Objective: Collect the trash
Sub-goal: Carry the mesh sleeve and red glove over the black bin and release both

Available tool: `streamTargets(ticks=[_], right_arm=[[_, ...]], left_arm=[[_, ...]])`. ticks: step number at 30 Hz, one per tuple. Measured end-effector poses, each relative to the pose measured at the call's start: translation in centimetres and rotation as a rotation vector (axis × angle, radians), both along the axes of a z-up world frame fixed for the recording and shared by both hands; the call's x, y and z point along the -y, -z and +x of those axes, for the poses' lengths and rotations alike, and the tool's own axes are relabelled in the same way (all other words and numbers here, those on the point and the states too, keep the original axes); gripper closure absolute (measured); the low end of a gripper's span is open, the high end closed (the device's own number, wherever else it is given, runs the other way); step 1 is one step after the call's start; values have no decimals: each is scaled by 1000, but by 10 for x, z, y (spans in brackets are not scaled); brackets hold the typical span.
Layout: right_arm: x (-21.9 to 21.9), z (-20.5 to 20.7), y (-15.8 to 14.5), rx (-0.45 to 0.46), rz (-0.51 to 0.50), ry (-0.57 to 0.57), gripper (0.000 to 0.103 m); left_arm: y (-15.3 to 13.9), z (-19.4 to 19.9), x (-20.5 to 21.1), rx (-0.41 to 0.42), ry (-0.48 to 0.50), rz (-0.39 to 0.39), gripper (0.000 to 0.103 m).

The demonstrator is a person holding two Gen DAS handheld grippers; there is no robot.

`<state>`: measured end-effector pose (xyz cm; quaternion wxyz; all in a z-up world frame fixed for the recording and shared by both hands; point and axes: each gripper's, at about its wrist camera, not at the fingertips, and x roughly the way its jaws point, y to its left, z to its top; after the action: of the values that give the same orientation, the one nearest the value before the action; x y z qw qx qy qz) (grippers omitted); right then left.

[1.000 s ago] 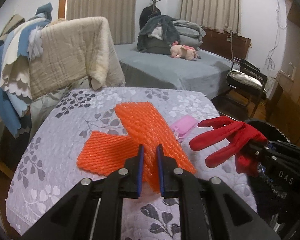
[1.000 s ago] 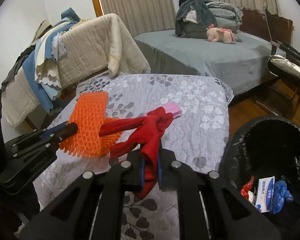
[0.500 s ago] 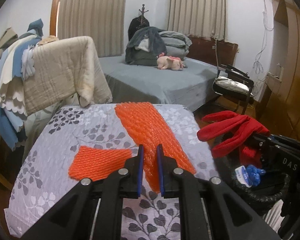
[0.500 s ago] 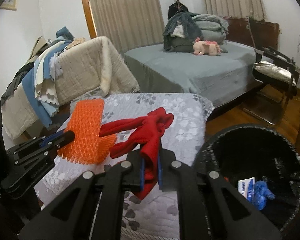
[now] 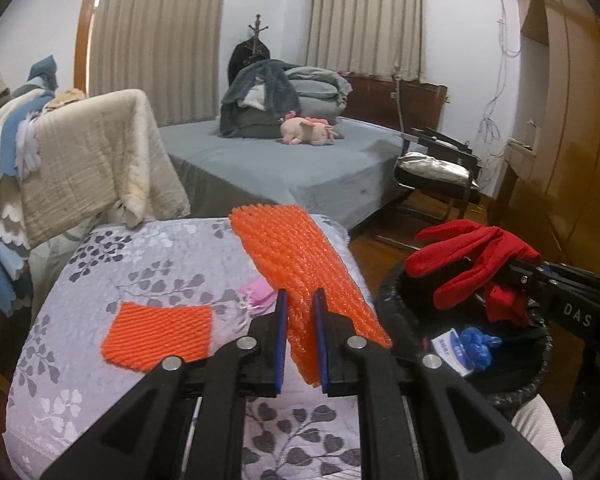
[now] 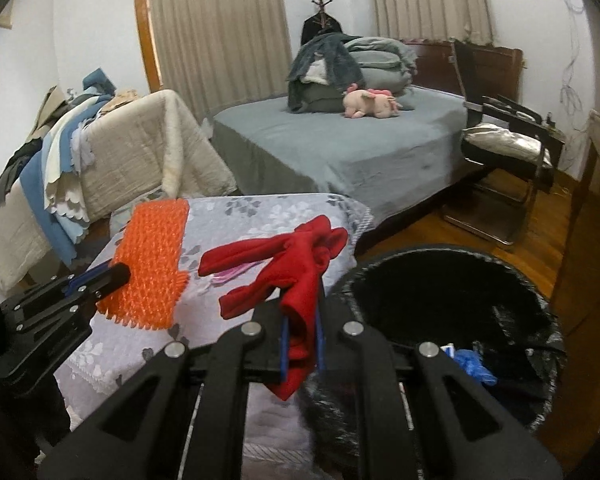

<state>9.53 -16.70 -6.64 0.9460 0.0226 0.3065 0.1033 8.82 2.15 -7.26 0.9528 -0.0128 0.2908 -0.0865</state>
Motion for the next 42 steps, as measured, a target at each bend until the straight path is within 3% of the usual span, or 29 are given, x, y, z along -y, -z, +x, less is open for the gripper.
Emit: streamTargets(ticks=[10, 23, 42], right_arm=[[53, -11, -4, 23, -11, 124, 93], [121, -25, 13, -6, -43, 293, 93], [167, -11, 53, -99, -72, 371, 88]], left_arm=[[-7, 0, 46, 13, 124, -3, 90], [4, 12, 114, -11, 293, -6, 90], [35, 46, 185, -76, 433, -1, 88]])
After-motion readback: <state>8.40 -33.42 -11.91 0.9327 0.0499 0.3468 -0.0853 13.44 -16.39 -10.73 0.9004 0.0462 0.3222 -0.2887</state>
